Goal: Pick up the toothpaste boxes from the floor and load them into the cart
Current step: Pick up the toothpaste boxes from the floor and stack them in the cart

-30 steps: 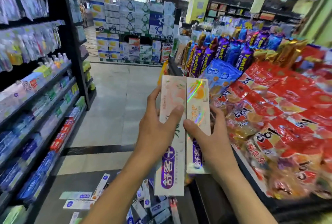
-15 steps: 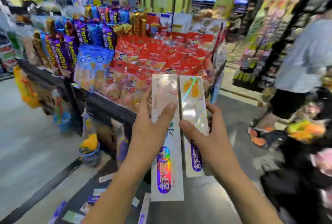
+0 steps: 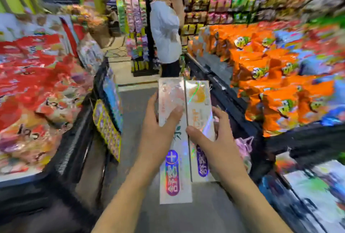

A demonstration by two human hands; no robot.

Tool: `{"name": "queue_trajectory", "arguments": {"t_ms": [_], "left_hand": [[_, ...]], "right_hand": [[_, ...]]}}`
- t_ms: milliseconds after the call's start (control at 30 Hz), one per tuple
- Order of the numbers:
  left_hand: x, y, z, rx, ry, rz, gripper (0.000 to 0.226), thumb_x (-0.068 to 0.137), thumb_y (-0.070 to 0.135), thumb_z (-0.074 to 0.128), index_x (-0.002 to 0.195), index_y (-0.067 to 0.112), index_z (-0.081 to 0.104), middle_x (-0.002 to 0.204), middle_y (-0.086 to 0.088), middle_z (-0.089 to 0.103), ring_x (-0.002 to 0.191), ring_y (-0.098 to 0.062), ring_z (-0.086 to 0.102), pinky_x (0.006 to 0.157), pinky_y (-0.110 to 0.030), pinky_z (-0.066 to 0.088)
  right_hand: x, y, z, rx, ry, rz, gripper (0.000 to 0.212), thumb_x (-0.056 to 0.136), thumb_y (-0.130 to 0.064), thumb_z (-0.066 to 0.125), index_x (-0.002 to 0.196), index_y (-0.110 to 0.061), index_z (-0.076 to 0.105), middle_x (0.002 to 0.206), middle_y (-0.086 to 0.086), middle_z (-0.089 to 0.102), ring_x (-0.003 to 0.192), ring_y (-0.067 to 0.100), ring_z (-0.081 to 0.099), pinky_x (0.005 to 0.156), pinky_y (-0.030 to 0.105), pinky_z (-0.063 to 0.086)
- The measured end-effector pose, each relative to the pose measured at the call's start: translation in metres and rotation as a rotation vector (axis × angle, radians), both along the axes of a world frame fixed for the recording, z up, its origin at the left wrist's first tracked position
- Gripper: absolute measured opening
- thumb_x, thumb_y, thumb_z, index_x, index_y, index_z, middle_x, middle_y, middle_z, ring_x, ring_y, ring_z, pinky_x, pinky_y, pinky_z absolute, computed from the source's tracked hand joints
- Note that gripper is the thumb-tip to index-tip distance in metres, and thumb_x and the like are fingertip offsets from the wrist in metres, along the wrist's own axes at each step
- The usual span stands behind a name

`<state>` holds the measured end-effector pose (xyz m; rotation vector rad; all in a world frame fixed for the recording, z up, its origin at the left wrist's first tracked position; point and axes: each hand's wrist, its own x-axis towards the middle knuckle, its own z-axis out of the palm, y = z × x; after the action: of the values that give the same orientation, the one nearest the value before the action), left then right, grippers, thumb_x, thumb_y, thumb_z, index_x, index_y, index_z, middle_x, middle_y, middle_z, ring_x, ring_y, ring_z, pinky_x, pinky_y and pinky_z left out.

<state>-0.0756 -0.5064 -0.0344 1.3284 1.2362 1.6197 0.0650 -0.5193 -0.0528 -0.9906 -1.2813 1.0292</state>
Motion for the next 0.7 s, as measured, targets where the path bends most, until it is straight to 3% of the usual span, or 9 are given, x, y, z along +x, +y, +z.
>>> {"name": "queue_trajectory", "arguments": {"t_ms": [133, 233, 500, 600, 700], "left_hand": [[0.106, 0.037, -0.016, -0.011, -0.027, -0.214, 0.048, 0.095, 0.026, 0.067, 0.140, 0.032, 0.051, 0.122, 0.018, 0.068, 0.110, 0.002, 0.065, 0.083, -0.013, 0.052], [0.180, 0.055, -0.029, -0.035, -0.043, -0.408, 0.054, 0.097, 0.024, 0.065, 0.146, 0.033, 0.046, 0.133, 0.017, 0.064, 0.119, -0.001, 0.062, 0.095, -0.026, 0.054], [0.349, 0.092, -0.069, -0.141, 0.023, -0.934, 0.076, 0.087, 0.028, 0.070, 0.153, 0.036, 0.034, 0.144, 0.011, 0.057, 0.131, -0.013, 0.057, 0.108, -0.049, 0.046], [0.399, 0.103, -0.083, -0.183, 0.042, -1.039, 0.075, 0.085, 0.028, 0.074, 0.151, 0.033, 0.038, 0.146, 0.005, 0.056, 0.134, -0.020, 0.054, 0.111, -0.056, 0.042], [0.454, 0.122, -0.100, -0.262, 0.047, -1.145, 0.071, 0.087, 0.020, 0.078, 0.147, 0.031, 0.043, 0.138, 0.006, 0.062, 0.127, -0.019, 0.060, 0.107, -0.056, 0.046]], "right_hand": [[0.100, 0.014, -0.017, -0.047, -0.007, -0.172, 0.058, 0.086, -0.021, 0.078, 0.132, -0.035, 0.045, 0.118, -0.020, 0.065, 0.109, 0.004, 0.067, 0.091, 0.032, 0.055], [0.168, 0.015, -0.030, -0.086, -0.026, -0.340, 0.056, 0.086, -0.024, 0.080, 0.126, -0.043, 0.045, 0.113, -0.024, 0.066, 0.105, 0.005, 0.068, 0.091, 0.036, 0.055], [0.307, -0.006, -0.058, -0.186, 0.006, -0.759, 0.053, 0.087, -0.031, 0.076, 0.124, -0.045, 0.041, 0.105, -0.043, 0.058, 0.100, -0.009, 0.064, 0.085, 0.025, 0.053], [0.340, -0.006, -0.071, -0.241, 0.044, -0.872, 0.053, 0.087, -0.026, 0.076, 0.125, -0.040, 0.041, 0.102, -0.041, 0.063, 0.097, -0.009, 0.066, 0.080, 0.018, 0.052], [0.381, 0.004, -0.089, -0.295, 0.092, -1.011, 0.054, 0.086, -0.023, 0.078, 0.124, -0.041, 0.044, 0.109, -0.027, 0.066, 0.101, -0.003, 0.066, 0.083, 0.019, 0.052]]}}
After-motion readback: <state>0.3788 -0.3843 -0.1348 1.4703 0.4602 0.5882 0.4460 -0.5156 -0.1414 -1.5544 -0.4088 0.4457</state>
